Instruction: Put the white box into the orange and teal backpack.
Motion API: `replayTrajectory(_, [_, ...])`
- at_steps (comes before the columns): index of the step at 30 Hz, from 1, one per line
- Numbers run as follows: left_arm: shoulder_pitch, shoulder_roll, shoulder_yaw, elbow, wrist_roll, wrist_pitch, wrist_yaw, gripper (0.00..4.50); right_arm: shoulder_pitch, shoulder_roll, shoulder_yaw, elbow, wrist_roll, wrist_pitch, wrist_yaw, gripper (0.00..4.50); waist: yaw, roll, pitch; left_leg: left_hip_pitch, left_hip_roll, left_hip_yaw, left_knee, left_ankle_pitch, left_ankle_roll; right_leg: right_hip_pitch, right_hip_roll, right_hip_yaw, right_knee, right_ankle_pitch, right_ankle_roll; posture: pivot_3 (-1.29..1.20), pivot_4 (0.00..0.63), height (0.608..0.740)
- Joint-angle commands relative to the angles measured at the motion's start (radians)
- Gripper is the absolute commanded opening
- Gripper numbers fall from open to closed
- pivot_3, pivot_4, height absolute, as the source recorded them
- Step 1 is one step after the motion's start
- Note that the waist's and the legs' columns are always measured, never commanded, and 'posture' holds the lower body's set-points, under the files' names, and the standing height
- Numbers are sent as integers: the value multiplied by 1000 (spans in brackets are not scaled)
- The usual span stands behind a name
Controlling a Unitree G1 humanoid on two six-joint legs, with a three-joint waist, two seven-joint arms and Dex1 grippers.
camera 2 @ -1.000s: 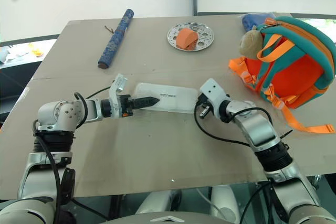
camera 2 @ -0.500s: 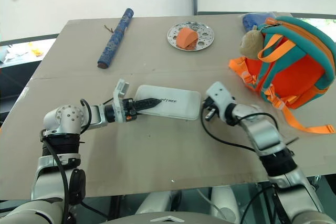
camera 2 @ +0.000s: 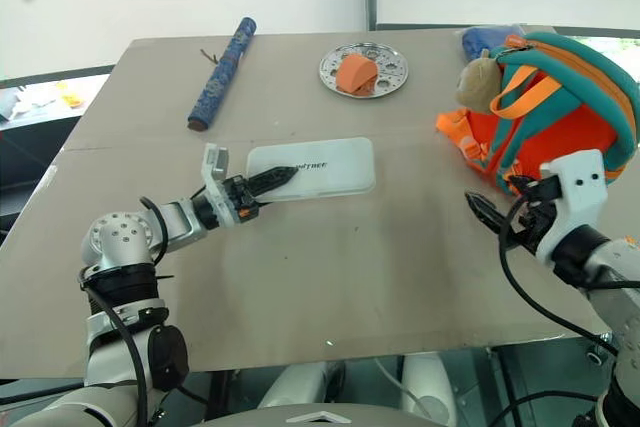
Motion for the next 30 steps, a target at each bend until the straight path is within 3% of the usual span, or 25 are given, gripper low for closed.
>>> replayTrajectory(1, [-41,-4,-12,-26,-22,-29,-6,2835,-114,13,60,125,-106,-49,-155,4022,-1,0,0,0,0,0,0,0,0,0,0,0,0,0,0,0,150,737])
replayTrajectory(7, [-72,8,-21,-30,-25,-37,-9,2835,-373,42,257,506,-248,-366,-219,4022,-11,0,0,0,0,7,-1,0,0,-2,0,2,0,0,0,0,150,737])
replayTrajectory(8, [-68,9,-18,-32,-26,-38,-9,2834,-378,36,272,530,-263,-393,-221,3777,-12,0,0,0,0,7,-2,0,0,-2,0,1,-1,0,0,0,150,737])
replayTrajectory(12, [-40,17,1,-62,-36,-51,-5,2798,-360,4,338,572,-296,-500,-177,2365,-9,0,0,-2,0,7,-3,0,0,-3,-1,-3,-3,0,0,0,150,737])
replayTrajectory(17, [-10,7,34,-82,-47,-105,-1,2786,-342,-49,397,604,-302,-648,-67,35,-12,0,0,-1,-1,8,-1,0,1,-3,-4,-3,-4,1,1,0,150,737])
replayTrajectory(23, [-50,-10,58,-25,-25,-248,2,2784,-464,-49,461,613,-205,-792,136,0,-15,1,0,0,2,8,-1,0,0,-3,0,-3,-3,4,-2,0,150,737])
replayTrajectory(30, [-81,-1,65,-4,-34,-368,-11,2784,-528,-29,526,485,-10,-704,270,0,-23,0,1,-2,4,7,-2,0,0,-4,1,-5,-5,5,-2,0,150,737])
